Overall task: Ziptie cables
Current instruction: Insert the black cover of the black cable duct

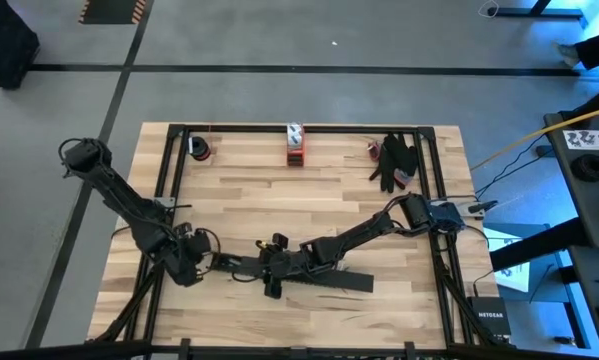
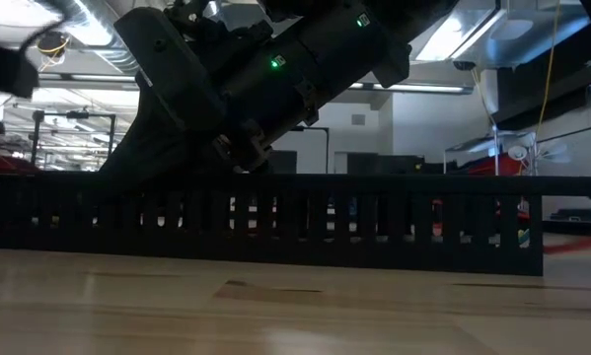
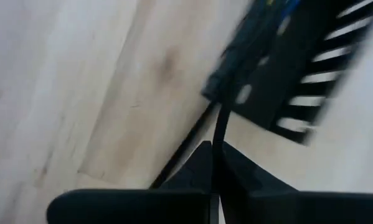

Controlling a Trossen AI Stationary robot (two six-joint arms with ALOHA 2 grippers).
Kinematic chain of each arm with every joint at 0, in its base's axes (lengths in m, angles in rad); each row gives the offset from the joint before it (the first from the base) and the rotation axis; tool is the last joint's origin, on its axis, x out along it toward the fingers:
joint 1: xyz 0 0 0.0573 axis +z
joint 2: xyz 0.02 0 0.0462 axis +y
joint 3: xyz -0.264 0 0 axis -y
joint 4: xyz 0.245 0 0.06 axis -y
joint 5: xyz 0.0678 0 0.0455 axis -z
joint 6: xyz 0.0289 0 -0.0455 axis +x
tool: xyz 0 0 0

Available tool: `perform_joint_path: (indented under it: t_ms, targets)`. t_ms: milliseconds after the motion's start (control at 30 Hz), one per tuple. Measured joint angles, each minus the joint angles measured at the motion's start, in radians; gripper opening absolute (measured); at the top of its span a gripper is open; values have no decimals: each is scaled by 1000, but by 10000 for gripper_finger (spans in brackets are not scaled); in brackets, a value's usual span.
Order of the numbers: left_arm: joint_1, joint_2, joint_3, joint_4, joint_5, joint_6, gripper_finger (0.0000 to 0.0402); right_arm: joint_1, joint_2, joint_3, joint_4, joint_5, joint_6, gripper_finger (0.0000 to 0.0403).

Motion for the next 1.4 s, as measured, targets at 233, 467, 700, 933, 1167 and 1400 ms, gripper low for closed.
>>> perform_joint_path:
  t_ms: [233, 467, 700, 933, 1167, 1400]
  targets:
    - [4, 40, -124, 198, 78, 41, 4, 0, 0, 0, 0, 0, -1, 230]
    - [2, 42, -129, 222, 46, 61, 3, 0, 0, 0, 1, -2, -7, 230]
    - [5, 39, -128, 242, 54, 54, 68, 0, 0, 1, 0, -5, -7, 230]
    - [2, -6, -39, 118, 240, 163, 135, 0, 0, 0, 0, -9, -7, 230]
    - [-10, -72, 126, -10, 211, 236, 148, 0, 0, 1, 0, -12, -8, 230]
    - [-10, -85, 201, 123, 196, 333, 148, 0, 0, 1, 0, -20, -9, 230]
